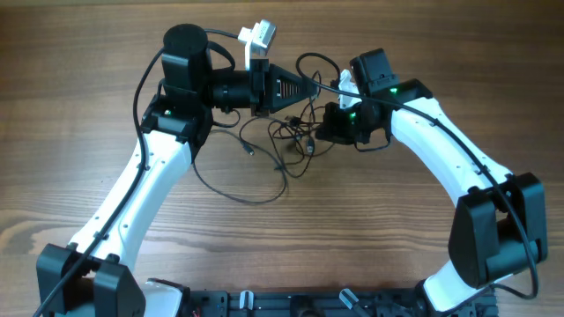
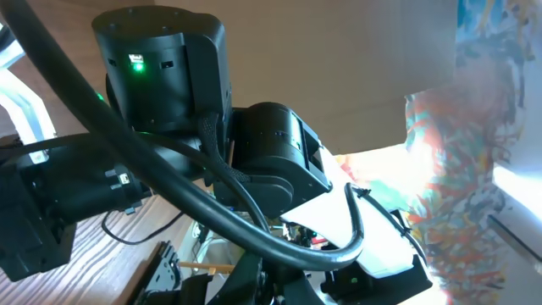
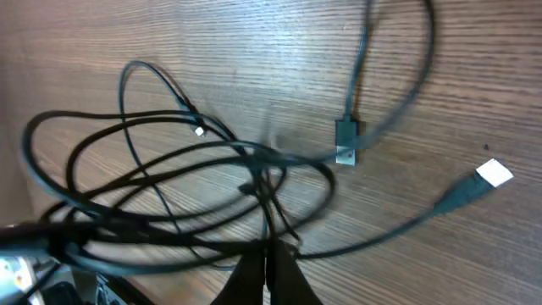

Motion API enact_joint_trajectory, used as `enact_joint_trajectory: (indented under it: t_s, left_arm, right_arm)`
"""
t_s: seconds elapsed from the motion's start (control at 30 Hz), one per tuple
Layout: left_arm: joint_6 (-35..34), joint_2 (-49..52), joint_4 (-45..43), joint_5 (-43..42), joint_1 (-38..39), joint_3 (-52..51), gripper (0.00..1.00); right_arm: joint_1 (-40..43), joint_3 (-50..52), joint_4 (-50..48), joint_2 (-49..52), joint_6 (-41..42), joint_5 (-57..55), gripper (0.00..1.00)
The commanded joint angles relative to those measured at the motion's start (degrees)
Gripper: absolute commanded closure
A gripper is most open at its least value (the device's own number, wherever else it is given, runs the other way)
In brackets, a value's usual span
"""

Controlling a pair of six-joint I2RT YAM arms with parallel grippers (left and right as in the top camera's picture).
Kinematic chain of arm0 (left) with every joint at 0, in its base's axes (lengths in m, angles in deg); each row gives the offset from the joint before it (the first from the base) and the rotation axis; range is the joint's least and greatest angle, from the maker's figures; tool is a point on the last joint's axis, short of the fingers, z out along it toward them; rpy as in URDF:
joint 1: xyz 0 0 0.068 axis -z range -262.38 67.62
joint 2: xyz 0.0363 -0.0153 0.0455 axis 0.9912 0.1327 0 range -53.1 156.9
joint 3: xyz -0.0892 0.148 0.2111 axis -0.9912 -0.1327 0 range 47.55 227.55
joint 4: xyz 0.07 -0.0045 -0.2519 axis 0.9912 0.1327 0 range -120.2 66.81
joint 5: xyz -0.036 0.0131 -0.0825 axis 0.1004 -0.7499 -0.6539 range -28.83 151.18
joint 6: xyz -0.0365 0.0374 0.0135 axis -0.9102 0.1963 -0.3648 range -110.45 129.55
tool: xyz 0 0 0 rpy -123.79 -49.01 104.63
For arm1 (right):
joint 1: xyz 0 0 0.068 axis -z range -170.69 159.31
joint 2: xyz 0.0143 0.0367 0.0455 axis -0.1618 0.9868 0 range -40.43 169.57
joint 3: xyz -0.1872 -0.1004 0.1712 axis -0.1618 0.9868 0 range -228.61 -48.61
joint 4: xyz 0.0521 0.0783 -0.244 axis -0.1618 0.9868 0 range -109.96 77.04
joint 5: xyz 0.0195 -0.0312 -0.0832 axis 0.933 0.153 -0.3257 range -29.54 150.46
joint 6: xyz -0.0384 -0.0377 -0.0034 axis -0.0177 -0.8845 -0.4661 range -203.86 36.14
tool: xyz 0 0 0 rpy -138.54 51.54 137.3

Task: Untangle cables

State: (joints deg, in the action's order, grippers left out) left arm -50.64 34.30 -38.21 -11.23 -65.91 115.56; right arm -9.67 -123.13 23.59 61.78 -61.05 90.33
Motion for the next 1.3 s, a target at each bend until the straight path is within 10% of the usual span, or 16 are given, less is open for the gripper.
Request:
enact_joint_trajectory:
  t_s: [0.0,0.2,0.33,0.43,0.8,1.27]
  left_arm:
    - [-0.3,-0.4,1.5,-1.0,-1.4,0.5,0.96]
    - [-0.8,-0.4,10.1,0.2,-4.2,0.5,0.96]
    - [-1.4,-0.4,10.2,0.3,-4.0,0.5,0.96]
    - [-2.2,-0.4,10.2,0.5,-4.0,0.5,0.96]
    - [-3.5,-0.4,10.2,0.5,-4.0,0.5,0.96]
    - [-3.5,-0.4,10.2,0.5,-4.0,0.5,0.96]
  right_arm:
    - [0.6,-0.6,-0.3,-2.5,-0.2,1.4,0.96]
    - [6.0,-0.6,-2.8,-10.9,-1.1,1.2,0.96]
    - [7.4,-0.6,-4.0,-12.2,-12.1,1.2,0.38]
    - [7.0,-0.6,-2.6,-11.0,-22.7,1.2,0.19]
    - [4.3,0.5,0.0,-4.5,-39.8,7.6,0.18]
    - [4.2,2.6,-5.4,2.0,-40.6,9.5,0.34]
